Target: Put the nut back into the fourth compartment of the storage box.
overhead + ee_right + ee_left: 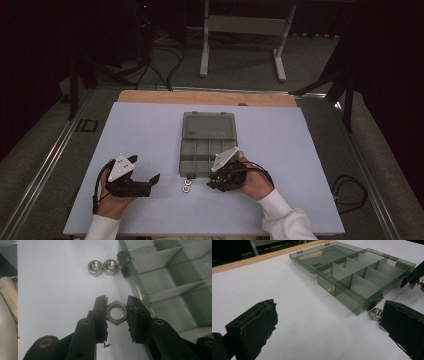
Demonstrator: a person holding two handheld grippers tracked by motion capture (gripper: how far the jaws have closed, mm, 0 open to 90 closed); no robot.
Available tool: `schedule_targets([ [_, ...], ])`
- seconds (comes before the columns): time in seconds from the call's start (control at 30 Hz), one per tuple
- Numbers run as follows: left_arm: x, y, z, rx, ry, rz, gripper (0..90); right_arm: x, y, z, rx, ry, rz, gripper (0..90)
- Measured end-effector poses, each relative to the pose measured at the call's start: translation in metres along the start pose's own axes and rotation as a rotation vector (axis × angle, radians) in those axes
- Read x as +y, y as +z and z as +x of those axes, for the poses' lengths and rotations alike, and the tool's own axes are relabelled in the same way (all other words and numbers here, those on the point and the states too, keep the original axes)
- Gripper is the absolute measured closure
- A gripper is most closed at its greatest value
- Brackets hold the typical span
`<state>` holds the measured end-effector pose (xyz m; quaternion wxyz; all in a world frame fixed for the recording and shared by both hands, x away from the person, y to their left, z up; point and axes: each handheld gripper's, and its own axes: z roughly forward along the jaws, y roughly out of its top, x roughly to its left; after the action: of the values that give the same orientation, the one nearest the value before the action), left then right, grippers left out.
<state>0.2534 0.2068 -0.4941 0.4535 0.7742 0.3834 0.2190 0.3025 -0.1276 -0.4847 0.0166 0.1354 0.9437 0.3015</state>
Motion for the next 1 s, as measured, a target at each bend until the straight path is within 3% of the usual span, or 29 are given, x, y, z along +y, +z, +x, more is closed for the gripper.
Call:
schedule_targets([
  [0.23, 0.0, -0.001, 0.0, 0.007, -0.008, -0.003, 1.4, -0.001, -0.015, -0.009, -0.031, 0.04, -0.011, 70.4],
  [1.0, 0.0, -0.001, 0.001, 0.003, -0.011, -0.005, 1.4, 0.01, -0.051, -0.032, -0.076, 0.065, -0.006, 70.4],
])
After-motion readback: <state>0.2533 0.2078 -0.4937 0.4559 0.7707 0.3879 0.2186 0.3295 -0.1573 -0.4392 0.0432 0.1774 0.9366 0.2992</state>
